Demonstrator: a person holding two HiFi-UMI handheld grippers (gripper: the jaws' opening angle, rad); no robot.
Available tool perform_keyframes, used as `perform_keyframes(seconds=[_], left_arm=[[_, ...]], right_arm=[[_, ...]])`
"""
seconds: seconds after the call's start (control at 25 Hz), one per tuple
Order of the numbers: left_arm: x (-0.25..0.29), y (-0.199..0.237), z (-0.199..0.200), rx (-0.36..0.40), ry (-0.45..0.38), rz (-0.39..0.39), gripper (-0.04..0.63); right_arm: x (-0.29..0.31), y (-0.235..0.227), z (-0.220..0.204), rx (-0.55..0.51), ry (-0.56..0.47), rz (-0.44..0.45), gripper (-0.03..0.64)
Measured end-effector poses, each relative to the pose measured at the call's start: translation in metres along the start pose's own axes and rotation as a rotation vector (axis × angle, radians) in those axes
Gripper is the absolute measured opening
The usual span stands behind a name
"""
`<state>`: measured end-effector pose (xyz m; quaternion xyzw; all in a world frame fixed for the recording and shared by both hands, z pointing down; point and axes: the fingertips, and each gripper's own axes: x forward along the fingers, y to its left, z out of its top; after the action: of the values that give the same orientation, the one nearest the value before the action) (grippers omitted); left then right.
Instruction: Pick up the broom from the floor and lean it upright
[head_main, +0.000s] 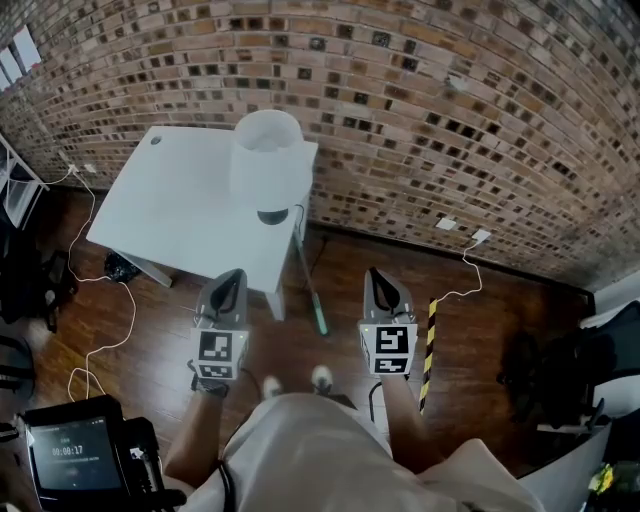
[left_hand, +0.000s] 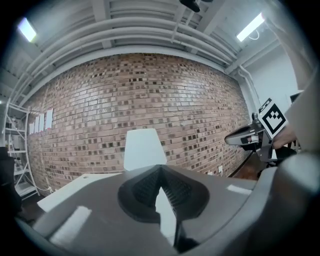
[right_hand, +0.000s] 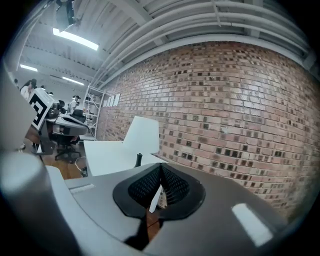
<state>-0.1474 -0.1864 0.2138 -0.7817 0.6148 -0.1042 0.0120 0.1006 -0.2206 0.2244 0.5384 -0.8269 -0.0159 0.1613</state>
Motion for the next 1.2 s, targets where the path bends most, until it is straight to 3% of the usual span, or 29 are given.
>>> perform_keyframes(seconds=[0.44,0.64,0.88,1.12,1.2], left_arm=[[-0.043,-0.004,-0.024,0.003,-0.018,-0.057,0.000],[-0.063,-0.018,-0.041,0.010,0.013,-0.054,0.000],[-0.101,-0.056,-0.030,0.015,-0.024,-0.076,0.000],[-0.172,-0.117,-0.004,0.105,-0.098,-0.044,0.000],[-0.196,-0.140,-0.001,0.104,-0.097,-0.047,0.000]], right_arm=[[-0.057,0.014,-0.017,0.004,0.032,-0.112,0.014],[-0.076,0.028,-0.028,0.019,0.034,-0.099,0.014],[-0.115,0.033,-0.035,0.036,0.002,-0.080,0.014],[-0.195,0.037,-0.033,0.000,-0.082,-0.018,0.014],[-0.226,0.036,-0.033,-0.018,-0.102,-0.003,0.014]])
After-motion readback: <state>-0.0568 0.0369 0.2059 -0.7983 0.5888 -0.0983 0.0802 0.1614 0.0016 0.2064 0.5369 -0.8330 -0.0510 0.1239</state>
